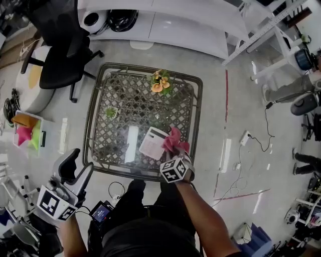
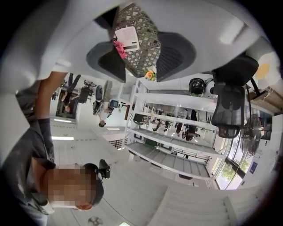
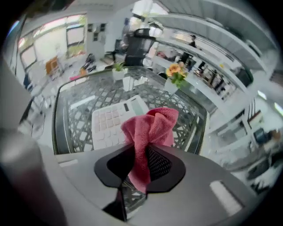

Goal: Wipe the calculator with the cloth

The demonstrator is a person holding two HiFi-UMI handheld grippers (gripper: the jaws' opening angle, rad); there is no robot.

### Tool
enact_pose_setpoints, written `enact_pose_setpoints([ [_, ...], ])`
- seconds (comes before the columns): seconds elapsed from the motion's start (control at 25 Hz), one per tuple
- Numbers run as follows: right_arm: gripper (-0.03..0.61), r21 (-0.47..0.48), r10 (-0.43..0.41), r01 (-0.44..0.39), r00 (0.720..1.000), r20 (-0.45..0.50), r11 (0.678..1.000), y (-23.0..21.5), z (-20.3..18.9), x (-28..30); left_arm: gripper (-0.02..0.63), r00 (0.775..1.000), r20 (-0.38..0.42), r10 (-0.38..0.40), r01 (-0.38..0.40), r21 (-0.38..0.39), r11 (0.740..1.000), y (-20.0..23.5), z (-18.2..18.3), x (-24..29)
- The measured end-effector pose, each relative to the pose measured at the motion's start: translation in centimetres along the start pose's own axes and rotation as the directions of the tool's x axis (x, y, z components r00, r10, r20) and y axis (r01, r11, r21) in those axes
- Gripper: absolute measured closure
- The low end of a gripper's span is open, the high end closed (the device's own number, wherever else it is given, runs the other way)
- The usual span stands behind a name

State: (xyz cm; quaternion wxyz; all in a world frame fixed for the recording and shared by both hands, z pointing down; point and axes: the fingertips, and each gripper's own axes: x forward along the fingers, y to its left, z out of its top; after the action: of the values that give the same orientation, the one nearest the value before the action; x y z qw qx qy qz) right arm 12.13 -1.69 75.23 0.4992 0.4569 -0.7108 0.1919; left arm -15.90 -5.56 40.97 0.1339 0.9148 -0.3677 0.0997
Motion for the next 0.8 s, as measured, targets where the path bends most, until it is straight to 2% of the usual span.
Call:
enact_pose_setpoints([
  [0.04, 0.508, 0.151, 0.009, -0.012, 1.0, 0.025, 0.988, -0.7, 0.2, -0.5, 0.379, 1.0, 0.0, -0.001, 0.001, 0.001, 1.0, 0.0, 0.0, 0.0],
  [0.08, 0.508, 0.309, 0.007, -0.024, 0.998, 0.056, 0.951, -1.5, 0.4, -1.0, 0.379, 1.0, -0.001, -0.002, 0.002, 0.0, 1.0, -0.1, 0.0, 0.0],
  [0.12, 0.508, 0.452, -0.004, -0.036, 0.996, 0.086, 0.891, -2.4, 0.7, -1.5, 0.379, 1.0, -0.001, -0.003, 0.003, -0.001, 1.0, -0.1, 0.0, 0.0],
  [0.16, 0.508, 0.56, -0.019, -0.046, 0.994, 0.11, 0.827, -3.0, 0.9, -1.9, 0.379, 1.0, -0.001, -0.003, 0.003, -0.002, 1.0, 0.0, -0.1, 0.0],
  [0.2, 0.508, 0.627, -0.033, -0.055, 0.991, 0.128, 0.777, -3.4, 1.1, -2.2, 0.379, 1.0, -0.002, -0.003, 0.003, -0.002, 1.0, 0.0, -0.2, 0.0],
  [0.24, 0.508, 0.661, -0.043, -0.061, 0.989, 0.14, 0.748, -3.5, 1.4, -2.3, 0.379, 1.0, -0.003, -0.003, 0.003, -0.003, 1.0, 0.0, -0.3, -0.1],
  [0.48, 0.508, 0.711, -0.014, -0.084, 0.991, 0.132, 0.698, -2.0, 2.6, -1.3, 0.379, 1.0, 0.001, 0.003, -0.003, -0.006, 1.0, 0.5, -0.3, -0.7],
  [0.8, 0.508, 0.696, 0.033, -0.084, 0.996, 0.086, 0.713, 1.0, 4.7, 0.7, 0.379, 0.999, 0.001, 0.04, -0.04, -0.024, 0.999, 2.5, -1.3, -2.9],
])
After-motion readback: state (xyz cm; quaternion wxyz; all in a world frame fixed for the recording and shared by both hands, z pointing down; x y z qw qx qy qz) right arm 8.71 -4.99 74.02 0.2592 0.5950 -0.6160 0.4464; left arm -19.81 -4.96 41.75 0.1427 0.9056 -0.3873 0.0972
